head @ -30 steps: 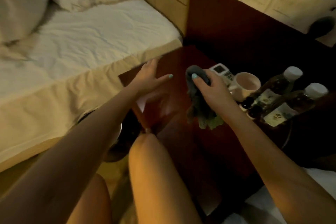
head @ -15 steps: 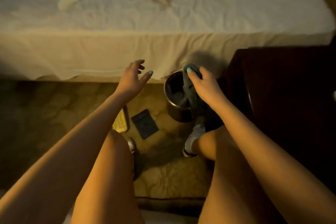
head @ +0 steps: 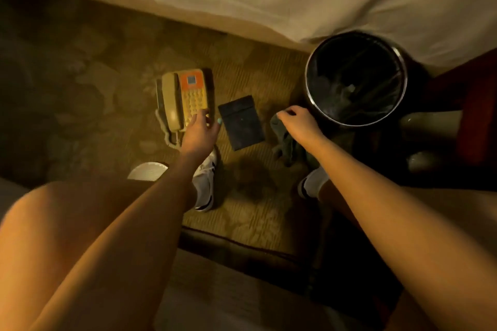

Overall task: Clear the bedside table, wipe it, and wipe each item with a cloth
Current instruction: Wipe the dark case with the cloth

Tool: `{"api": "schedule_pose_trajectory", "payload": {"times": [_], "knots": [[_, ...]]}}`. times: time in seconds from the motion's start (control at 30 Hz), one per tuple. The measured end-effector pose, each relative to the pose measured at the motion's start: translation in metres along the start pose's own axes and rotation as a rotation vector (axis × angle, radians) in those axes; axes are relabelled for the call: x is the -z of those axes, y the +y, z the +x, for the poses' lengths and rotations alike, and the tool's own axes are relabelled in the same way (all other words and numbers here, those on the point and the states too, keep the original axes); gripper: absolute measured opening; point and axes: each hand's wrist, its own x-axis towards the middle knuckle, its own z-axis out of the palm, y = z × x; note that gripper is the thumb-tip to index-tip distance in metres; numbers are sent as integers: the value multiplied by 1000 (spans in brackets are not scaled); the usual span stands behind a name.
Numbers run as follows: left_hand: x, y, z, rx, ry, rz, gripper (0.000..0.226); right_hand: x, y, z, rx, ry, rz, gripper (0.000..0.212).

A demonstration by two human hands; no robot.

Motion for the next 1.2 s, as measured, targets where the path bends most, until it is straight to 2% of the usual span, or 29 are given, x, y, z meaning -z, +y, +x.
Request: {"api": "schedule_pose_trajectory", "payload": {"times": [0.23,0.4,0.5,0.63,0.73,0.83,0.97,1.0,1.2], "knots": [[-81,-59,58,184,-67,-164,59,-48,54,87,-87,-138,-30,25],[-128,-88,95,291,-81,-259,63,-81,82,140,-99,-190,-132,32],[-154,-104,108,351,-107,-301,59,-97,96,161,-153,-198,-81,34],[-178,-109,115,391,27,-311,54,-112,112,181,-179,-197,-70,38],[-185,-114,118,398,64,-357,55,-118,117,189,-206,-185,-6,39],[-186,-120,124,448,80,-516,54,-121,121,192,-233,-201,21,25],[-177,-117,132,495,75,-701,34,-123,120,193,-269,-194,123,21],[-175,-118,133,496,61,-737,37,-124,121,193,-276,-194,148,19],[-176,-109,129,422,39,-790,31,-123,126,183,-292,-185,239,15]]}}
